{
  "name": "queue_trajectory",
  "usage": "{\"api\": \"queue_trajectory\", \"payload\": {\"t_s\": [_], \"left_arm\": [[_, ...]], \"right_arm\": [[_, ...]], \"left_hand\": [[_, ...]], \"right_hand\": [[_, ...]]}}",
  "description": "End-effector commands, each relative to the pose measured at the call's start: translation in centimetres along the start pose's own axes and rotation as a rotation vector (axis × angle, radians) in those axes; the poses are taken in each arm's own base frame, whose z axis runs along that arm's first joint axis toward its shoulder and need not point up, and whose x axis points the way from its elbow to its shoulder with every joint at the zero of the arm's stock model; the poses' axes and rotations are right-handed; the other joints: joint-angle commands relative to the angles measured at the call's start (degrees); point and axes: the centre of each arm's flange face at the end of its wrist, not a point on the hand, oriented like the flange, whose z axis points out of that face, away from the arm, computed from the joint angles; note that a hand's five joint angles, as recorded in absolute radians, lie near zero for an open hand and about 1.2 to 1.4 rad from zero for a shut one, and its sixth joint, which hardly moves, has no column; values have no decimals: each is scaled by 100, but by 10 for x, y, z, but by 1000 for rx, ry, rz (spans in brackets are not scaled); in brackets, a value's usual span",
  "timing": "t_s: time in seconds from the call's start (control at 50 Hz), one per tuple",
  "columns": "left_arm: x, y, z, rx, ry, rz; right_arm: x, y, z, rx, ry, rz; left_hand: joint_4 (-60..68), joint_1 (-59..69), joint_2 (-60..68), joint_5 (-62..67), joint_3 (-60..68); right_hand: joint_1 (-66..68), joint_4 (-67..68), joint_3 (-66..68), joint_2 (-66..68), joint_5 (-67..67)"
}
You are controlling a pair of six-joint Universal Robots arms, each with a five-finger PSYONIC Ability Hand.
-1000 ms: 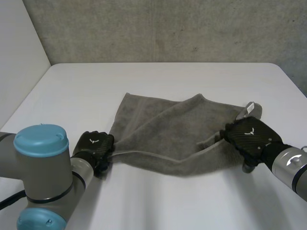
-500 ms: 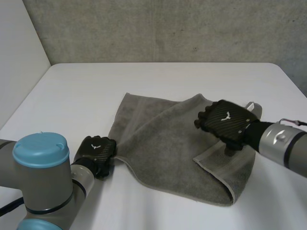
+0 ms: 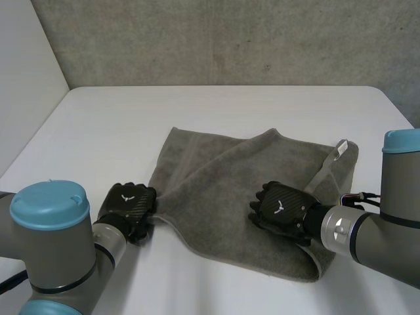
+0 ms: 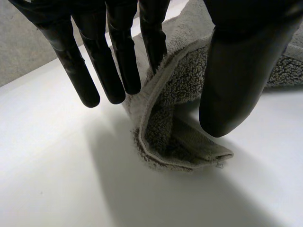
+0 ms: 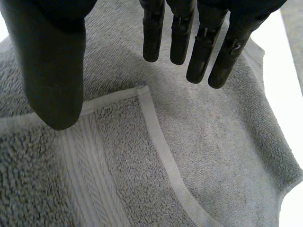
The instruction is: Fold the towel.
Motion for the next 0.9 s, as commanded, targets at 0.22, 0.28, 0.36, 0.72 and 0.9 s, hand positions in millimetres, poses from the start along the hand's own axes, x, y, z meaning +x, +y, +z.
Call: {"api": "queue_trajectory", "payload": {"t_s": [0.22,0.28,0.36,0.72,0.9], "left_arm": [[0,0,-2,7,-1,-1],[0,0,-1,9,-2,-1],[0,0,-1,9,0,-1],[0,0,-1,9,-2,-1],[0,1,-1,7,-1,-1]], "right_arm": [[-9,12,8,-28,-53,-77],[-8,13,8,-32,-50,-78],[-9,16,9,-45,-51,-101],[6,34,0,-121,-1,-102],[13,50,-7,-157,21,-89]], "left_hand": [[-237,-189,-237,-122,-260],[-270,-223,-270,-155,-293],[-270,-223,-270,-156,-293],[-287,-240,-287,-172,-310],[-287,-240,-287,-172,-310]], "right_hand": [[326,302,304,280,231],[326,302,305,280,231],[392,369,371,347,298],[2025,2001,2004,1979,1930],[-263,-286,-284,-308,-357]]}}
